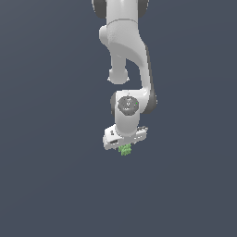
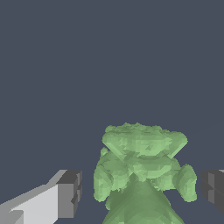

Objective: Pick up the object and move it to a goal position.

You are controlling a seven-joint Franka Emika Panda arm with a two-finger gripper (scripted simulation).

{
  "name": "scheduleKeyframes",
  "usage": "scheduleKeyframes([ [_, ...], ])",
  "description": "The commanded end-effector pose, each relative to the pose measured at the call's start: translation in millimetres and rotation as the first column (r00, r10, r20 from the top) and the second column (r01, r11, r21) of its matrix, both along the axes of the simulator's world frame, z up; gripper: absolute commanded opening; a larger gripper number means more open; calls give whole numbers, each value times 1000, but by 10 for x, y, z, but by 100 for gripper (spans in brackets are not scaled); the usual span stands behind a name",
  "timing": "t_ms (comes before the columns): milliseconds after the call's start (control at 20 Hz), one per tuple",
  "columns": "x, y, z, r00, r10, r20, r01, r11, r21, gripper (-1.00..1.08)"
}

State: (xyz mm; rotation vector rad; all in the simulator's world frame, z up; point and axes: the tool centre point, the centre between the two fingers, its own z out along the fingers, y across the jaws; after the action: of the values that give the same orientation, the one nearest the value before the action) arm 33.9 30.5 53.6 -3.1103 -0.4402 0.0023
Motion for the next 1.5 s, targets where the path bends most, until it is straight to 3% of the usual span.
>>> scheduleKeyframes([
  [0, 3, 1, -92, 1000, 1, 1, -1, 1000, 0, 100],
  [200, 16, 0, -126, 1000, 1, 1, -1, 1000, 0, 100],
  [250, 16, 0, -126, 1000, 1, 1, -1, 1000, 0, -100],
  [950, 8, -42, -84, 1000, 2, 2, -2, 1000, 0, -100],
  [1450, -123, -595, 351, 1000, 2, 2, -2, 1000, 0, -100],
])
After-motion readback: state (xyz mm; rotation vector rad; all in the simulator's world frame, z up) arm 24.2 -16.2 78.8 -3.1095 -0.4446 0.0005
